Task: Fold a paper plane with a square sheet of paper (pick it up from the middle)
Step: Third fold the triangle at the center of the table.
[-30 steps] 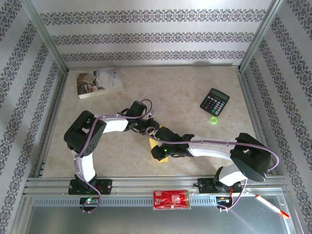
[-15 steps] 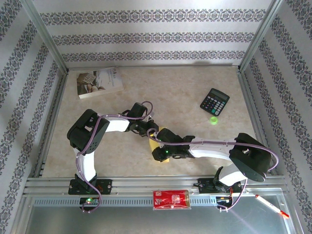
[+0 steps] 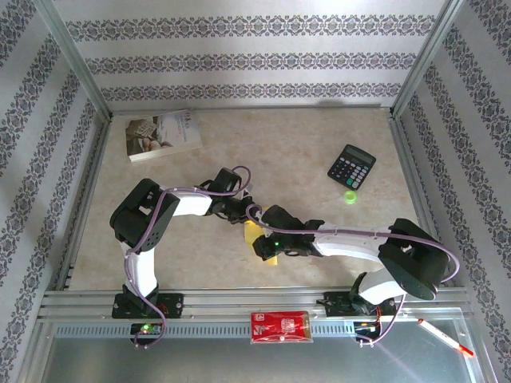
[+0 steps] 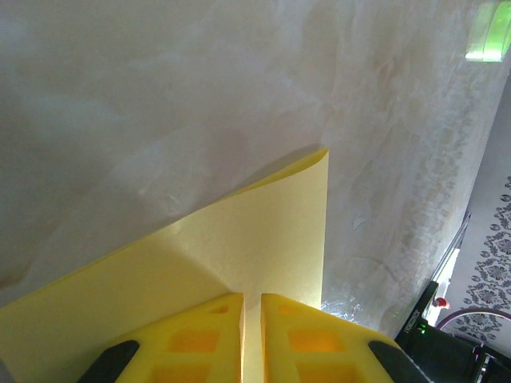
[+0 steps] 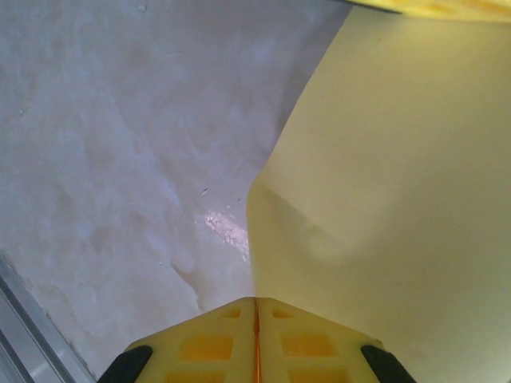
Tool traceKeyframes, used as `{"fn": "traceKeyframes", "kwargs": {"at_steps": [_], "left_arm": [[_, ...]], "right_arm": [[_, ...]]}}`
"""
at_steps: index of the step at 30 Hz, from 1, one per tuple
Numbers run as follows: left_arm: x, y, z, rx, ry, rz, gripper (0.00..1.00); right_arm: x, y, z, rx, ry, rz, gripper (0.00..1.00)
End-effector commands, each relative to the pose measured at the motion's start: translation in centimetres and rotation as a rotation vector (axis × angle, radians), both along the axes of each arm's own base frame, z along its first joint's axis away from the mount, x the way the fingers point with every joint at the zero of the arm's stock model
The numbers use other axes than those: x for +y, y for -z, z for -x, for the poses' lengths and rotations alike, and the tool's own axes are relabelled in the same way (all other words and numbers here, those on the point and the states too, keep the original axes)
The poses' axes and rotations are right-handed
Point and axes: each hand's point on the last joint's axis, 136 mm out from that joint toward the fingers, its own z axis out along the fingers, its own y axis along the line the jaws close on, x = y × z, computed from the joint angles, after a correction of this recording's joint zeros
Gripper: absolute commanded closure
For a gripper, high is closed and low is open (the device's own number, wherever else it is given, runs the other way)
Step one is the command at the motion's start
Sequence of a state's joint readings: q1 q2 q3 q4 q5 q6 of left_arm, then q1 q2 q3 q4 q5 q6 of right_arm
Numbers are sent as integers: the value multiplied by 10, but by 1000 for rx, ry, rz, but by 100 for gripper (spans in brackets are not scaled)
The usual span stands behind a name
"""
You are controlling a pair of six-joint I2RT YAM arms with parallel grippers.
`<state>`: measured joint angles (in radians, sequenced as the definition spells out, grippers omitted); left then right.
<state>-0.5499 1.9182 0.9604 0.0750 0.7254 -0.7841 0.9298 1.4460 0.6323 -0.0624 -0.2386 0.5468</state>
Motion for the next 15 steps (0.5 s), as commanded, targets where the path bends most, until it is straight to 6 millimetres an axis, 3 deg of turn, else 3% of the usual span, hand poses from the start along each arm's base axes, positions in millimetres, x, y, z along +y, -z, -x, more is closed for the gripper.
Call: {"fn": "traceKeyframes", "kwargs": {"at_steps": [1, 15], "left_arm": [[2, 13, 8, 9, 27, -35, 87], [2, 15, 8, 11, 34, -39, 87]], "right_arm": [[1, -8, -2, 1, -4, -42, 92], [-8, -1, -17, 54, 35, -59, 93]]}}
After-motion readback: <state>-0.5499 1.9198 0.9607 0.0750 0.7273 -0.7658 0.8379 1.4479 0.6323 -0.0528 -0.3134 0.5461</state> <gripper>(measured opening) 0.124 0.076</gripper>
